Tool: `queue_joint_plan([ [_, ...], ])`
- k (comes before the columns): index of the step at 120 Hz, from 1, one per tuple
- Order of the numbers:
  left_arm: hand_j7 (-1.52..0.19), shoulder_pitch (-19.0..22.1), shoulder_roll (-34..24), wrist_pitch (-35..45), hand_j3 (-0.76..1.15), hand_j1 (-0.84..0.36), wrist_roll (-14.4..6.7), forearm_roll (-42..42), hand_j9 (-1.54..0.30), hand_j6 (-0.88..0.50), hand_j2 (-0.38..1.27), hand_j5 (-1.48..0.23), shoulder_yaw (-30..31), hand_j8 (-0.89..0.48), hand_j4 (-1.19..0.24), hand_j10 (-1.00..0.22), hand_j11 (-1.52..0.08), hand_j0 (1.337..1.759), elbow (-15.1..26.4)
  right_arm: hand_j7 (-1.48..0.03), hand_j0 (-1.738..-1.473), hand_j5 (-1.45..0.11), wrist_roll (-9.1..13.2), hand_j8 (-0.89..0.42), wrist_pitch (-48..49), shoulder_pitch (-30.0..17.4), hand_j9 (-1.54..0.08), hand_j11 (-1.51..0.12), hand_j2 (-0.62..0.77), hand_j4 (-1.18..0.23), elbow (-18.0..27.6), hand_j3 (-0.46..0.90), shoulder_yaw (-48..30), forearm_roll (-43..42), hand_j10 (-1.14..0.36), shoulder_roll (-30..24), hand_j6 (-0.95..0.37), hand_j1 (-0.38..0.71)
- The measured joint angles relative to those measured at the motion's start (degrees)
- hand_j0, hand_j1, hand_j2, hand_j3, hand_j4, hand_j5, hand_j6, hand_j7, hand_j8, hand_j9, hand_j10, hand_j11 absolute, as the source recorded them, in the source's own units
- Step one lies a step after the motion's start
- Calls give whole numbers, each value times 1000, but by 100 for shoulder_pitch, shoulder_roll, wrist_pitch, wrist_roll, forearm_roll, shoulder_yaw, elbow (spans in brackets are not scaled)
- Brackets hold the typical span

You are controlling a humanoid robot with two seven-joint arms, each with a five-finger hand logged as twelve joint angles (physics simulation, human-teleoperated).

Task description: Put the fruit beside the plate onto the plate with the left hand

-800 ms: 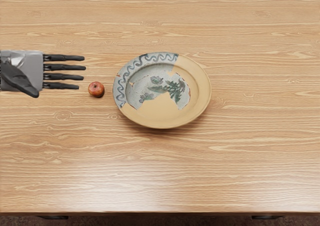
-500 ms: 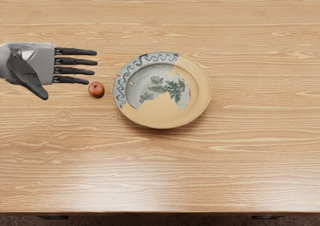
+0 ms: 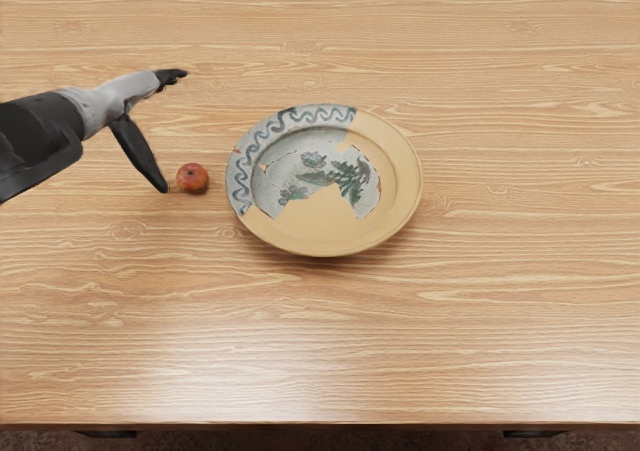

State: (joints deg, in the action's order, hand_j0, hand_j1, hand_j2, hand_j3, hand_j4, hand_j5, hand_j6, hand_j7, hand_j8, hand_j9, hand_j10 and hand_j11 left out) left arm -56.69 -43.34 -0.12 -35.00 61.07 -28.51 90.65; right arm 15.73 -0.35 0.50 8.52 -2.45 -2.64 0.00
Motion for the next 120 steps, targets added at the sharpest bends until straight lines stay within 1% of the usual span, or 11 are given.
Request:
queue_joint_plan([
  [8,-23,9,1,201,0,329,0,373,-23,-21,5,-24,300,-21,-20,-20,-23,1658,-6,0,-1658,0,0,0,0,1,0,0,0,0,0,0,3,0,0,0,0,-349],
  [16,-23,181,69,311,0,329,0,570,-23,-22,5,-23,508,-22,-21,-20,-23,1658,-15,0,-1658,0,0,0,0,4,0,0,0,0,0,0,5,0,0,0,0,-349],
  [28,-23,298,141,389,0,330,0,702,-23,-23,6,-24,650,-22,-21,-21,-23,1658,-57,0,-1658,0,0,0,0,7,0,0,0,0,0,0,6,0,0,0,0,-349],
  [37,-24,307,438,457,0,329,0,749,-24,-23,6,-24,694,-23,-22,-22,-24,1658,-146,0,-1658,0,0,0,0,9,0,0,0,0,0,0,4,0,0,0,0,-349],
  [58,-25,248,936,621,0,328,0,808,-25,-24,6,-25,725,-24,-23,-22,-25,1658,-660,0,-1658,0,0,0,0,11,0,0,0,0,-1,0,6,0,0,0,0,-349],
  [78,-48,244,1190,660,0,307,0,836,-48,-41,10,-48,727,-41,-40,-40,-47,1658,-1188,0,-1658,0,0,0,-4,11,0,0,0,0,-6,0,5,0,0,0,0,-349],
  [86,-79,252,1213,666,0,278,0,839,-79,-66,15,-80,726,-65,-64,-64,-79,1658,-1367,0,-1658,0,0,0,-4,12,0,0,0,0,-4,0,2,0,0,0,0,-349],
  [100,-150,257,1527,669,0,213,0,841,-150,-120,26,-150,731,-120,-119,-118,-150,1658,-1694,0,-1658,0,0,0,-7,12,0,0,0,0,-7,0,-1,4,0,0,0,-349],
  [120,-242,264,1530,671,0,128,0,842,-242,-191,40,-242,732,-191,-190,-189,-242,1658,-1873,0,-1658,0,0,0,-8,12,0,0,0,0,-8,0,-2,7,0,0,0,-349],
])
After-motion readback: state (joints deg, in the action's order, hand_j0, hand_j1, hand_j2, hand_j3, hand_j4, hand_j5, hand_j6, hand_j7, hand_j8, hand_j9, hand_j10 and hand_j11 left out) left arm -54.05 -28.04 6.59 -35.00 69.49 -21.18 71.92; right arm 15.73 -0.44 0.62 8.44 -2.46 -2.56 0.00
